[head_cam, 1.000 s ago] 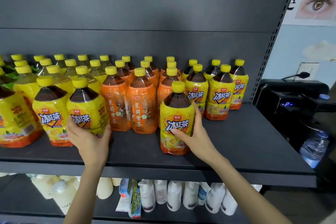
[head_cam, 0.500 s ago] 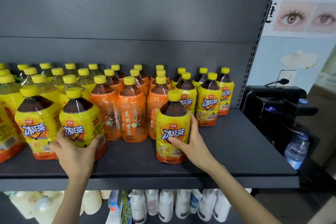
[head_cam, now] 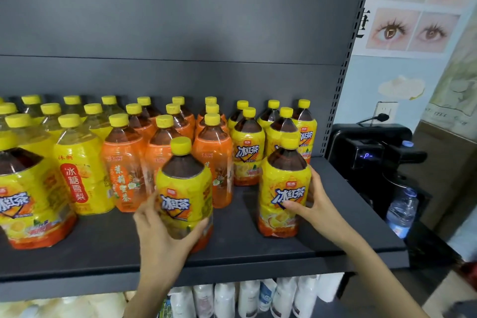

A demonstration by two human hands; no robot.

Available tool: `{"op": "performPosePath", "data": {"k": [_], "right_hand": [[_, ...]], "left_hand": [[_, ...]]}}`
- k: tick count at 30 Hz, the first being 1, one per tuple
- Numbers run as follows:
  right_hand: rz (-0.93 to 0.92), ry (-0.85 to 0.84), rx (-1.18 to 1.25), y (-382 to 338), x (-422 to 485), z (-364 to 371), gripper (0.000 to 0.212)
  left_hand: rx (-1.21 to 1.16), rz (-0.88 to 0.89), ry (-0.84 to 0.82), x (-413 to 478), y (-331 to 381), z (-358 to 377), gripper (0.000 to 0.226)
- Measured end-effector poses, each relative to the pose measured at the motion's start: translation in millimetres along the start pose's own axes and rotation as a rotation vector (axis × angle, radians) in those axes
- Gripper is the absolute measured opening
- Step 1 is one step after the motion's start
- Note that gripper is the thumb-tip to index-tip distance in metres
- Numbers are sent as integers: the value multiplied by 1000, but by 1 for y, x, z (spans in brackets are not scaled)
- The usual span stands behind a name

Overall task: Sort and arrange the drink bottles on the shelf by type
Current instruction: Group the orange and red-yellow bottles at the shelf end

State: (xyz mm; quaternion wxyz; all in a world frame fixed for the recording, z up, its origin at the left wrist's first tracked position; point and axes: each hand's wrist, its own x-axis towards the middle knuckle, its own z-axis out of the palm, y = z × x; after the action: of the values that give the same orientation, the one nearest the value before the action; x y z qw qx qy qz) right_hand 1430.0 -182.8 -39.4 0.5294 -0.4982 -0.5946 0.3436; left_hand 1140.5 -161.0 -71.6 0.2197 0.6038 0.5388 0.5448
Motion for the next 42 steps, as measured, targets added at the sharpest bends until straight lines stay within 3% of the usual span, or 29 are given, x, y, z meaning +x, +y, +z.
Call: {"op": "performPosePath", "data": {"k": [3,6,10,15,22,29,34,42], "right_hand": [[18,37,-8,5,0,-20,82],[20,78,-1,9,1,-37,77],[-5,145,-6,19,8,-58,74],[3,246,-45,30,34,-81,76],[92,372,-269,40,81,-104,87],[79,392,-233,48,108,-102,70],[76,373,-240,56,116,-103,66],[107,352,-300,66,96,-78,69]], "left_hand": [[-186,-2,-173,-8,7,23,104],[-197,42,-266,-12,8,45,95],[-94,144,-254,-18,13,74,100],[138,465,-122,-10,26,102,117],[217,528,-124,8,30,133,119],[392,606,-77,32,25,150,119],[589,682,-102,46,20,145,103],[713,680,-241,28,10,115,82]]}}
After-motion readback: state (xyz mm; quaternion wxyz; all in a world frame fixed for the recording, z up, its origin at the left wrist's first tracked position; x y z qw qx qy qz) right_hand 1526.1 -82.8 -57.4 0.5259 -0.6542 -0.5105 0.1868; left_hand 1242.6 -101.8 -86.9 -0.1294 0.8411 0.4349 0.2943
